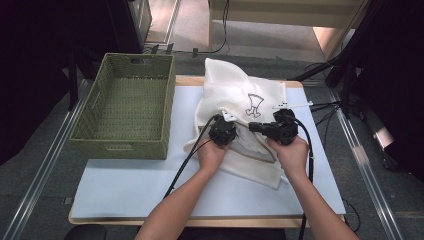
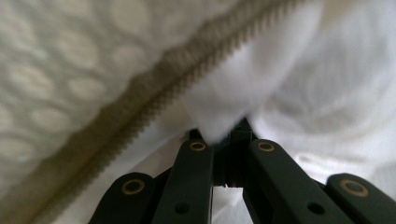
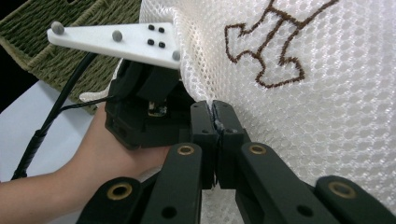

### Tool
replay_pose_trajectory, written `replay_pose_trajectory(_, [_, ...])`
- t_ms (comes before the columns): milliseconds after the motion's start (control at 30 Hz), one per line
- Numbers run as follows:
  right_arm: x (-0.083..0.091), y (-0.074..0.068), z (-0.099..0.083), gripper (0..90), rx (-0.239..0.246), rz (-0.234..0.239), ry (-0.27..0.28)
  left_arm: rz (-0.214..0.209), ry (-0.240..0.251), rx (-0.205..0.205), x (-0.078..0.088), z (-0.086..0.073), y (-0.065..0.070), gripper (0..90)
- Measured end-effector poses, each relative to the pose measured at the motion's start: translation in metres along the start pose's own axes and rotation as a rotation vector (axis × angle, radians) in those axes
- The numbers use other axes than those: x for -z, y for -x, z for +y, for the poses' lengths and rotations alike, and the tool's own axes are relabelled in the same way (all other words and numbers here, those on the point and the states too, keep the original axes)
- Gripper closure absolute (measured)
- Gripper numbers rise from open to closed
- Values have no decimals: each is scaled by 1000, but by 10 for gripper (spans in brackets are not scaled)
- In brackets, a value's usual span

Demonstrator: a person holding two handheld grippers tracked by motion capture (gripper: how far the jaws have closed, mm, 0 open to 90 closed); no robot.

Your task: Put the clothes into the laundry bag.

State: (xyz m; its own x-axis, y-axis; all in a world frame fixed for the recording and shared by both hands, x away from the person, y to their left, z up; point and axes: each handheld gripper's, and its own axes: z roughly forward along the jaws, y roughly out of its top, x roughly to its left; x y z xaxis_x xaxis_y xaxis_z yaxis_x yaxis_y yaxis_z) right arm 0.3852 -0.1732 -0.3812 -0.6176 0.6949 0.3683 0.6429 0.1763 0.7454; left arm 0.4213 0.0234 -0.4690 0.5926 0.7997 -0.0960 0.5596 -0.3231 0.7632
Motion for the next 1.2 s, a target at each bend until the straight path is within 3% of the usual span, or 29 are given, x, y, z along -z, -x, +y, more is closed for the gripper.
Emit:
replay_pose_trajectory(167, [1,1,-1,900,-2,-3,-3,-66,-33,-11,10,-6,0,900])
replay_pose_trajectory(300, [0,-1,-1,900,11,0,-5,-131,-39,-29,36,-10,1,883])
replay_pose_trajectory(400, [1,-6,-2,900,22,7,-9,-170,-16,-29,59,-12,2,875])
replay_pose_trajectory(467, [0,-10,-4,900,34,15,-18,-175,-10,-58,75,-15,2,872])
replay_pose_trajectory(667, [-6,-16,-11,900,68,24,-52,-157,-26,-70,121,-24,-11,844])
replay_pose_trajectory(800, [-15,-17,-20,900,92,7,-79,-109,-61,-79,143,-36,-22,796])
replay_pose_trajectory(1000, [-31,-16,-32,900,120,-21,-116,-71,-71,-21,167,-56,-41,695])
replay_pose_trajectory(1100, [-39,-14,-37,900,138,-38,-142,-50,-90,-5,173,-66,-47,638])
replay_pose_trajectory(1200, [-46,-8,-44,898,142,-41,-153,-31,-97,38,178,-74,-54,599])
